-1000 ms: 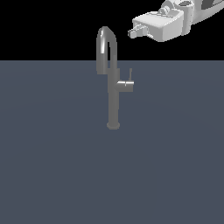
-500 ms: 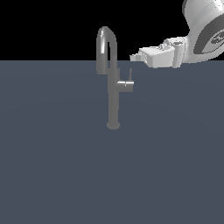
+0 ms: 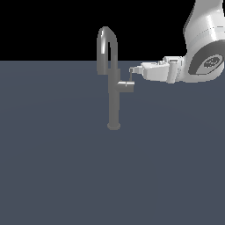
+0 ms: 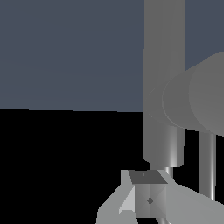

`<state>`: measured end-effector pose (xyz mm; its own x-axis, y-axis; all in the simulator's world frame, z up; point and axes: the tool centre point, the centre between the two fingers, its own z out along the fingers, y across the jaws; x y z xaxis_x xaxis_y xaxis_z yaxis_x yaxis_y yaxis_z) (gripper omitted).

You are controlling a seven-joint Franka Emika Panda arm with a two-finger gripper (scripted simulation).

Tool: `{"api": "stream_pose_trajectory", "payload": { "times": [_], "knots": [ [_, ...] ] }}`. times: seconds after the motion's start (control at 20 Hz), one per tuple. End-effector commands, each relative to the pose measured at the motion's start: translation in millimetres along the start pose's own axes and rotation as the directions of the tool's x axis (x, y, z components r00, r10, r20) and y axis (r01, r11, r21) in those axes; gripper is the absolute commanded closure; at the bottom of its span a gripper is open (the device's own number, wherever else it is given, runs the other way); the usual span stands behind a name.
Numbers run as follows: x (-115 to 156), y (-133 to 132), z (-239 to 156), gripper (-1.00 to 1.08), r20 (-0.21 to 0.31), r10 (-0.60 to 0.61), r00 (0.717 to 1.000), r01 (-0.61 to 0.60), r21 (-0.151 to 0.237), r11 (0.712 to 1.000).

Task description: Turn on the faucet by rotating a designated handle.

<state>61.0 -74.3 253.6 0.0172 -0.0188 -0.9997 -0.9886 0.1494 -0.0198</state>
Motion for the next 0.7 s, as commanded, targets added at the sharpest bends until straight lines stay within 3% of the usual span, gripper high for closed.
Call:
{"api": "stream_pose_trajectory", "payload": {
  "times": [0.0,0.3,0.65],
  "knots": [
    [3.6,-0.6,0.6,1.08,0.011,0.012,1.000,-0.012,0.012,1.000],
    [4.6,-0.6,0.7,1.08,0.013,0.014,1.000,-0.015,0.013,1.000],
    [-3.6,17.8,1.8,1.08,0.014,0.015,1.000,-0.016,0.015,1.000]
  ]
}}
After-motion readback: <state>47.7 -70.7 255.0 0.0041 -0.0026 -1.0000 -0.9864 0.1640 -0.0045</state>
